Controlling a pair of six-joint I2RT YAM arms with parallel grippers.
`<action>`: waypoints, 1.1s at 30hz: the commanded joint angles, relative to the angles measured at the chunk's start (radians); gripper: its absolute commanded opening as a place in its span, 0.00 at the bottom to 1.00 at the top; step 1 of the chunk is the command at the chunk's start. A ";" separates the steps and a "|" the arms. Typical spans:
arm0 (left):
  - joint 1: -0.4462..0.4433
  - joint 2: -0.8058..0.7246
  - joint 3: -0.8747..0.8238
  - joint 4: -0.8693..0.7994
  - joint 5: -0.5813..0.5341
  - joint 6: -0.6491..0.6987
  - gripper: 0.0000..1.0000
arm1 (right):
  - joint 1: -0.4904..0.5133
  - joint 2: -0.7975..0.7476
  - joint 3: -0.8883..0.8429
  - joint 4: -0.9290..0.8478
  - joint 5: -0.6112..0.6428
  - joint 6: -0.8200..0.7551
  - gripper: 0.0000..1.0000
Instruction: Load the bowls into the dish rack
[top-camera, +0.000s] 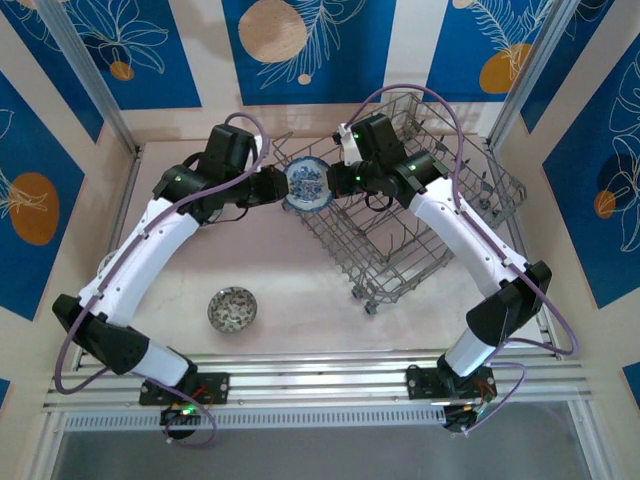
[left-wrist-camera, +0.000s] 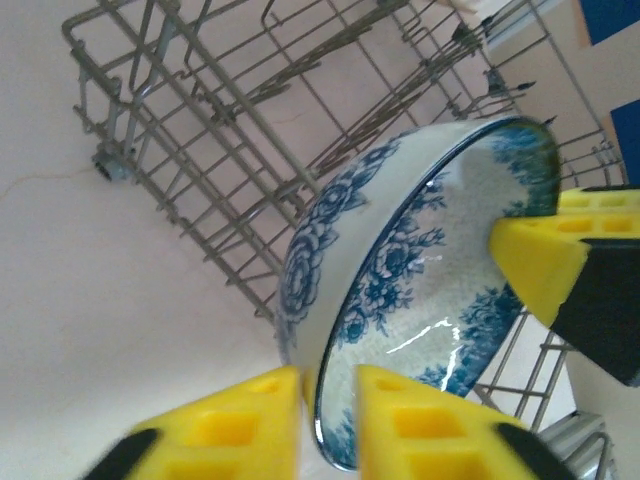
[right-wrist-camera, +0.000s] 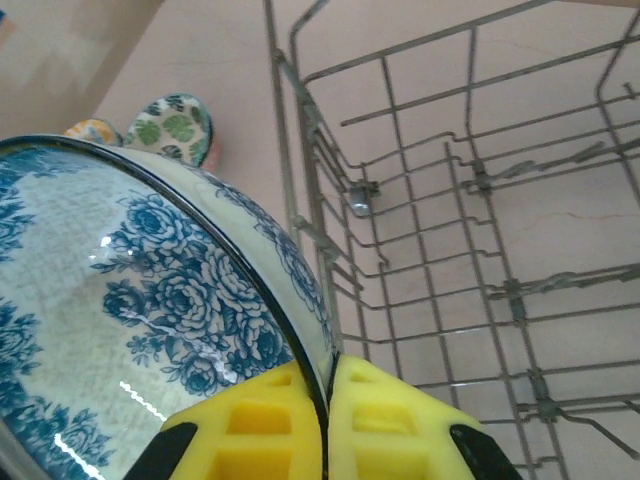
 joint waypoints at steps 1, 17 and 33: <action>-0.017 0.005 0.053 0.062 0.031 -0.004 0.36 | 0.007 -0.036 0.027 -0.001 0.067 0.011 0.00; 0.037 0.108 0.219 0.023 0.085 0.099 0.75 | -0.194 -0.074 0.112 0.072 0.420 -0.063 0.00; 0.109 0.195 0.093 0.126 0.263 0.164 0.79 | -0.466 -0.163 -0.325 0.675 0.800 -0.577 0.00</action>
